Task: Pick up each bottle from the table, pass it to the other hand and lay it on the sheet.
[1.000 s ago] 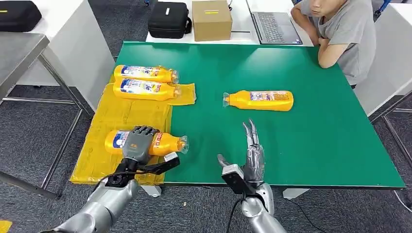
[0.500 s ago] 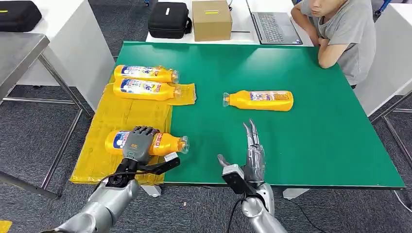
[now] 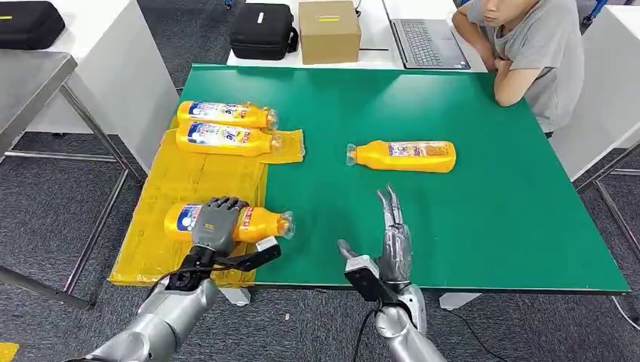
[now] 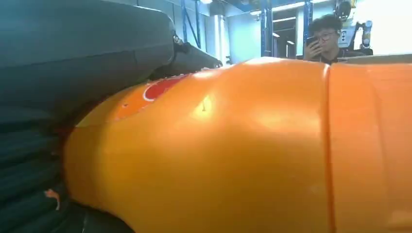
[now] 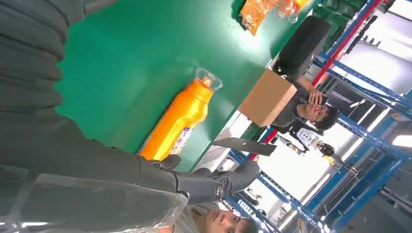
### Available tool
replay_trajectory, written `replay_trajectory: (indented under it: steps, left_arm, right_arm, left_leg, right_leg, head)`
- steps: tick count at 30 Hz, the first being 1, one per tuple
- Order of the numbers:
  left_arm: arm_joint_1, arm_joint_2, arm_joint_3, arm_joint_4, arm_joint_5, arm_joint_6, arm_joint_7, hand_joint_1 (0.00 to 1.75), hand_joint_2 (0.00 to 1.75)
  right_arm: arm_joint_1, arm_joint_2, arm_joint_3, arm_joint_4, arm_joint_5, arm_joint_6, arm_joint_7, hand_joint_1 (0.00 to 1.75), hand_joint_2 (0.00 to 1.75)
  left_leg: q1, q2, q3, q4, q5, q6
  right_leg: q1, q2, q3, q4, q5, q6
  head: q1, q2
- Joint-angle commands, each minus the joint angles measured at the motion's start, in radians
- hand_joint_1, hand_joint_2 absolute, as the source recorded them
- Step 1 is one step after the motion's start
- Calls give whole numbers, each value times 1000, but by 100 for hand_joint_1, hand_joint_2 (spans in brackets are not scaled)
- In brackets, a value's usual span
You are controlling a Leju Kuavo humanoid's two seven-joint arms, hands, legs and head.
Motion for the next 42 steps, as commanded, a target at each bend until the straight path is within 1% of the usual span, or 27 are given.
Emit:
replay_trajectory:
  steps: [1,3,5,6,8,9,10,11,12,13,18,19,20,21,22,23,24,26,28,31,32,33,34,35,36,39,42]
  left_arm:
    - [-23,-7,47,62,-7,4,11,30,175]
    - [-24,-10,48,61,-12,4,15,14,175]
    - [-33,-12,47,79,-15,4,23,0,175]
    - [-39,-14,46,89,-16,4,22,0,175]
    - [-61,-14,36,141,-25,4,25,0,175]
    - [-61,-14,36,141,-25,4,25,0,175]
    - [-54,-16,33,132,-27,-7,27,0,175]
    - [-87,-15,23,191,-36,-49,20,0,175]
    - [-90,-16,20,197,-38,-54,17,0,175]
    - [-90,-16,20,197,-38,-54,17,0,175]
    - [-97,-21,15,204,-37,-84,-12,0,175]
    - [-94,-24,18,207,-32,-96,-18,0,175]
    - [-96,-23,19,208,-29,-110,-28,0,175]
    - [-96,-23,19,208,-29,-110,-28,0,175]
    - [-91,-26,20,211,-25,-141,-41,0,175]
    - [-93,-26,18,214,-26,-167,-49,0,175]
    - [-92,-26,20,214,-22,-179,-58,0,175]
    - [-92,-26,20,214,-22,-179,-58,0,175]
    - [-92,-26,20,214,-22,-179,-58,0,175]
    - [-94,-31,1,206,-38,-218,-68,0,175]
    - [-101,-35,-7,208,-46,-237,-66,0,175]
    - [-108,-37,-20,210,-51,-257,-69,0,0]
    - [-124,-47,-73,207,-51,-341,-68,0,0]
    - [-134,-54,-91,203,-51,-395,-84,0,0]
    - [-137,-58,-110,194,-50,-433,-113,0,0]
    - [-137,-67,-163,168,-51,-449,-139,0,0]
    - [-124,-70,-238,139,-51,-443,-169,0,0]
  right_arm:
    - [-50,-4,1,61,4,1,-1,0,175]
    - [-43,-5,-5,52,10,1,-1,0,175]
    - [-41,-6,-7,48,11,1,-1,0,175]
    - [-41,-7,-8,47,11,1,-1,0,175]
    - [-41,-10,-5,45,6,1,-1,0,175]
    - [-41,-10,-5,45,6,1,-1,0,175]
    - [-46,-10,-5,50,4,1,-1,0,175]
    - [-48,-14,2,49,-3,1,-1,0,175]
    - [-47,-15,3,48,-4,1,-1,0,175]
    - [-47,-15,3,48,-4,1,-1,0,175]
    - [-50,-18,5,47,-6,1,-1,0,175]
    - [-50,-20,7,48,-9,1,-1,0,175]
    - [-51,-22,8,49,-9,1,-1,0,175]
    - [-51,-22,8,49,-9,1,-1,0,175]
    - [-50,-24,10,47,-11,1,-1,0,175]
    - [-52,-25,12,48,-15,1,-1,0,175]
    - [-55,-26,12,51,-16,1,-1,0,175]
    - [-55,-26,12,51,-16,1,-1,0,175]
    - [-55,-26,12,51,-16,1,-1,0,175]
    - [-57,-25,7,54,-16,1,-1,0,175]
    - [-60,-24,4,57,-15,1,-1,0,175]
    - [-63,-23,2,61,-16,1,-1,0,175]
    - [-76,-22,-11,71,-15,1,-1,0,175]
    - [-79,-23,-16,73,-16,1,-1,0,175]
    - [-77,-24,-27,69,-14,1,-1,0,175]
    - [-54,-28,-53,51,1,1,-1,0,175]
    - [-20,-33,-71,20,10,1,-1,0,175]
  left_leg:
    - [1,3,8,1,-4,-3]
    - [1,1,4,0,-2,-1]
    - [1,1,8,0,-4,-2]
    - [1,1,3,0,-1,-1]
    - [1,1,4,0,-2,-1]
    - [1,1,8,1,-4,-2]
    - [1,1,5,0,-2,-2]
    - [1,1,8,1,-4,-2]
    - [1,1,4,0,-2,-2]
    - [1,0,7,0,-3,-2]
    - [0,1,3,0,-1,-1]
    - [1,1,5,0,-2,-2]
    - [0,1,4,-1,-1,-1]
    - [1,1,7,0,-3,-2]
    - [0,1,5,-1,-2,-2]
    - [1,2,8,0,-4,-2]
    - [0,1,5,-1,-1,-1]
    - [1,1,7,-1,-3,-2]
    - [0,1,5,-1,-1,-1]
    - [1,2,9,0,-3,-2]
    - [1,2,7,0,-2,-2]
    - [0,1,6,-1,-1,-1]
    - [0,0,6,-1,-1,-1]
    - [1,1,9,0,-3,-2]
    - [0,0,7,0,-1,-1]
    - [0,-3,8,-1,0,-1]
    - [0,-2,10,-1,-1,-1]
  right_leg:
    - [1,2,7,1,-3,-2]
    - [1,0,4,0,-2,-1]
    - [2,0,7,0,-4,-2]
    - [1,0,3,0,-1,-1]
    - [1,0,4,0,-2,-1]
    - [2,0,8,0,-4,-2]
    - [1,0,4,0,-2,-1]
    - [1,0,7,0,-4,-2]
    - [1,0,4,0,-2,-1]
    - [1,0,7,0,-3,-2]
    - [0,0,3,0,-1,-1]
    - [1,0,5,0,-2,-2]
    - [0,0,3,0,-1,-1]
    - [1,1,6,0,-3,-2]
    - [1,1,4,0,-1,-1]
    - [1,1,7,0,-3,-2]
    - [0,0,4,0,-1,-1]
    - [1,0,7,0,-3,-2]
    - [0,1,4,-1,-1,-1]
    - [1,1,9,0,-3,-2]
    - [1,1,7,0,-2,-1]
    - [0,0,6,-1,-1,-1]
    - [0,0,6,0,-1,-1]
    - [1,0,9,0,-3,-2]
    - [0,-1,7,0,-2,-1]
    - [0,-3,9,-1,-1,-1]
    - [0,-2,11,-1,-1,-1]
  head:
    - [0,0]
    - [0,0]
    - [0,0]
    - [0,0]
    - [0,0]
    - [0,0]
    - [0,0]
    - [0,0]
    - [0,0]
    - [0,0]
    - [0,0]
    - [0,0]
    - [0,0]
    - [0,0]
    - [0,0]
    - [0,0]
    - [0,0]
    - [0,0]
    - [0,0]
    - [0,0]
    - [0,0]
    - [0,0]
    - [0,0]
    - [0,0]
    - [0,0]
    - [0,0]
    - [0,0]
